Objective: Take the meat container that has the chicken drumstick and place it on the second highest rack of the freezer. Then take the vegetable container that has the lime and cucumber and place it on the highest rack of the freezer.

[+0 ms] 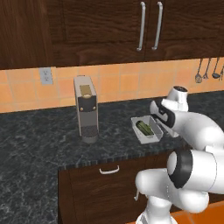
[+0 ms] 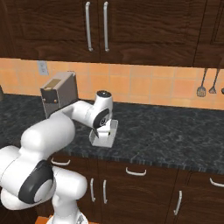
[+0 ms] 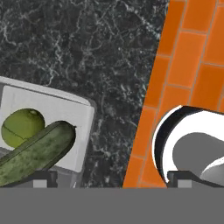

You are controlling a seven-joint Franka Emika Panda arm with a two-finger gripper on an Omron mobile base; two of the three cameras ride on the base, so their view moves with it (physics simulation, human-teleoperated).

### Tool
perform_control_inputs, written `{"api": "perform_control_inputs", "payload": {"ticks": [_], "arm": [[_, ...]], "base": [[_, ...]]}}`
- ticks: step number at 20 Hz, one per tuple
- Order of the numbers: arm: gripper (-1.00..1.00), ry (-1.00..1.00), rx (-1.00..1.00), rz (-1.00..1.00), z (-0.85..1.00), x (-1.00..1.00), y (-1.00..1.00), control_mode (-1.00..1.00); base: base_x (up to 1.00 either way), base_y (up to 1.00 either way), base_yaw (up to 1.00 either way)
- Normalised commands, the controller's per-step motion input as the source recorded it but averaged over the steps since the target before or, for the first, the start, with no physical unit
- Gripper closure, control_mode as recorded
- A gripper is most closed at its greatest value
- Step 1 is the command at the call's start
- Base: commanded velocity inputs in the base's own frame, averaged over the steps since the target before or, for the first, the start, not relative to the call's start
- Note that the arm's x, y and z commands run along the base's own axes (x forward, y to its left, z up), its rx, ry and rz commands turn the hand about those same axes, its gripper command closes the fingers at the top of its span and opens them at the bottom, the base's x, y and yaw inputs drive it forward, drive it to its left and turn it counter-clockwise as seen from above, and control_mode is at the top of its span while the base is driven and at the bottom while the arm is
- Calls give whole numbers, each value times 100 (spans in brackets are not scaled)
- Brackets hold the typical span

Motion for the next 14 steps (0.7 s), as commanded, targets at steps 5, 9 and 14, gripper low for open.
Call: {"api": "perform_control_inputs", "payload": {"ticks": [5,9,14], "arm": [[-100,0,0,0,-55,37,0,-100],[-100,0,0,0,-49,28,0,-100],[-100,0,0,0,-43,16,0,-100]], "base": [[0,0,0],[0,0,0],[0,0,0]]}}
